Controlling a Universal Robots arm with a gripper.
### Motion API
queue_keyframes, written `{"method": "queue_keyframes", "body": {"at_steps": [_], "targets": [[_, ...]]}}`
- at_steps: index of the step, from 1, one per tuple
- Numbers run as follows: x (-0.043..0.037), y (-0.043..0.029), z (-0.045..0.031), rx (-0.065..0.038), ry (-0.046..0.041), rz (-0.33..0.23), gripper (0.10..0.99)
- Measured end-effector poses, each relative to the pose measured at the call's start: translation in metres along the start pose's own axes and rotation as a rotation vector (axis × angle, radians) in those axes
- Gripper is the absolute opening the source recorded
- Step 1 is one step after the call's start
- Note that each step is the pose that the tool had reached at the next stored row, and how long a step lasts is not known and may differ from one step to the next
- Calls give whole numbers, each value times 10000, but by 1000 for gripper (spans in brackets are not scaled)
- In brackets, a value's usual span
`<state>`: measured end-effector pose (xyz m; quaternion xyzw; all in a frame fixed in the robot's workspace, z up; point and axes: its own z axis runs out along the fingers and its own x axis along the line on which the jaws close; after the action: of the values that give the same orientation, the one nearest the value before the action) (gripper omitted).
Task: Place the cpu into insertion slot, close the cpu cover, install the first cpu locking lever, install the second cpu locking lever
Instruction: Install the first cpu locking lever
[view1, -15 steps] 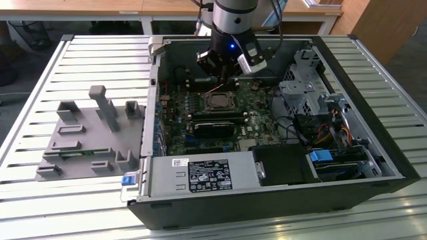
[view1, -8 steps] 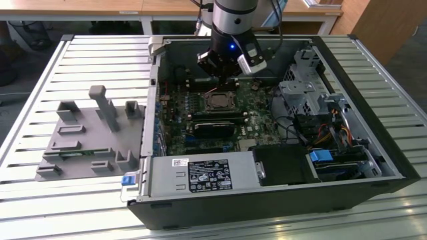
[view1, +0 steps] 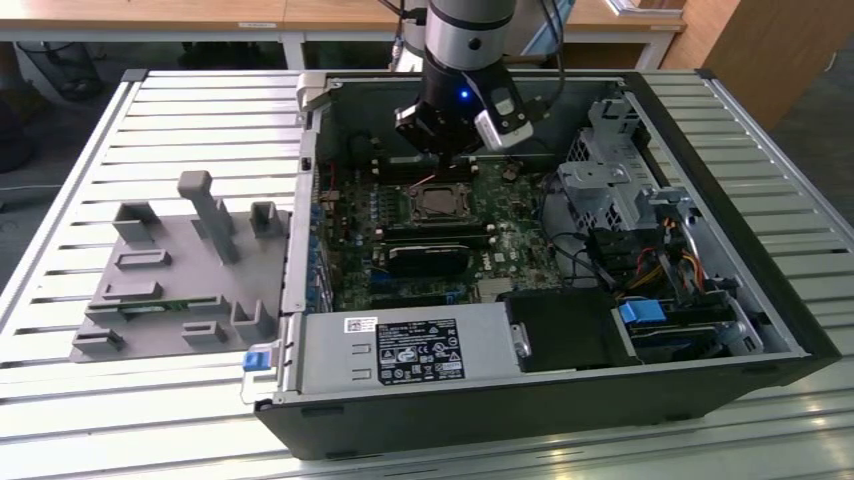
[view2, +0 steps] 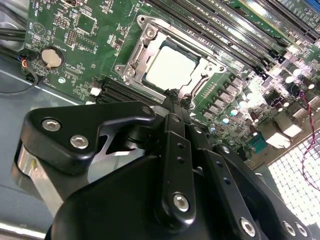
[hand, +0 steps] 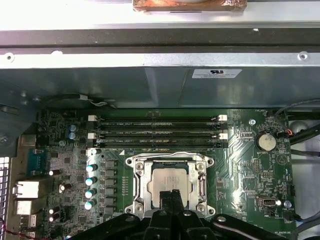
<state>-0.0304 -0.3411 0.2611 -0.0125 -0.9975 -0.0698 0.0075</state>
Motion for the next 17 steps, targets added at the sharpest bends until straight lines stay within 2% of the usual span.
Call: {"method": "queue_keyframes", "body": {"at_steps": [17], "targets": [[0, 14, 47, 0, 0, 0, 102]]}}
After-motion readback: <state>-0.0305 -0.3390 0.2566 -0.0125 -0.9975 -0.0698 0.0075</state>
